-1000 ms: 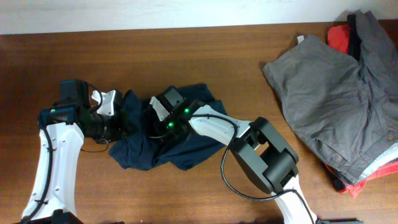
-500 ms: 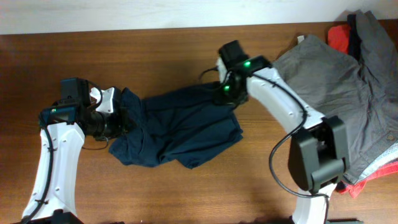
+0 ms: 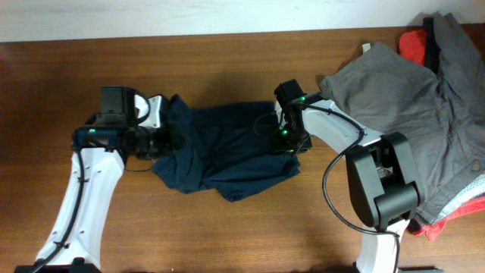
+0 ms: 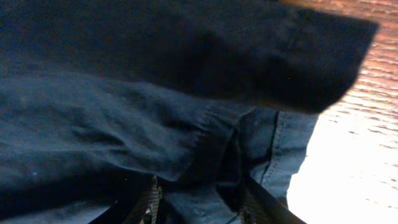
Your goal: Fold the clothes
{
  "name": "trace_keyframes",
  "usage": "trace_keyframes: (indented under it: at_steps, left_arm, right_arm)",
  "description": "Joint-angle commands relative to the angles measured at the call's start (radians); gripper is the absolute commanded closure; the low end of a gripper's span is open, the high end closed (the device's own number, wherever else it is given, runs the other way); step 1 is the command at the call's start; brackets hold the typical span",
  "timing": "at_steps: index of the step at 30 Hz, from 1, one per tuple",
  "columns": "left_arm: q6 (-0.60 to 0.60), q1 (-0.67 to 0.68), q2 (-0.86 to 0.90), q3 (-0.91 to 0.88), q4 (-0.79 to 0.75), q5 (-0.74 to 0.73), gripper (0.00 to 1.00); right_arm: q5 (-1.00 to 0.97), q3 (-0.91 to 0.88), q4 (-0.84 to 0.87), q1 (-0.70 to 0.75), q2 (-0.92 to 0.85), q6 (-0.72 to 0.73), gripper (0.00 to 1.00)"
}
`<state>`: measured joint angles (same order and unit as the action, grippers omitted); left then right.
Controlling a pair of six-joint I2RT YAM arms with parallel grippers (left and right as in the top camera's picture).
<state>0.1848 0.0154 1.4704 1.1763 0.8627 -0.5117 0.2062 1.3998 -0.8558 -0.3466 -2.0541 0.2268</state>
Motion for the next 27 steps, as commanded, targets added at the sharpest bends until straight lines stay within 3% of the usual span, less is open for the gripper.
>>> trace_keyframes:
  at_steps: [1, 6, 27]
  left_arm:
    - [0.062, 0.086, -0.019, 0.024, -0.046, -0.003, 1.00]
    - [0.115, 0.173, -0.012, 0.024, -0.061, 0.095, 0.99]
    - [0.232, 0.375, -0.010, 0.023, -0.145, 0.165, 0.99]
  right_arm:
    - [0.052, -0.079, 0.039, -0.047, -0.017, -0.009, 0.55]
    - [0.051, -0.082, 0.041, -0.094, -0.017, -0.005, 0.55]
    - [0.052, -0.082, 0.034, -0.154, -0.017, 0.044, 0.54]
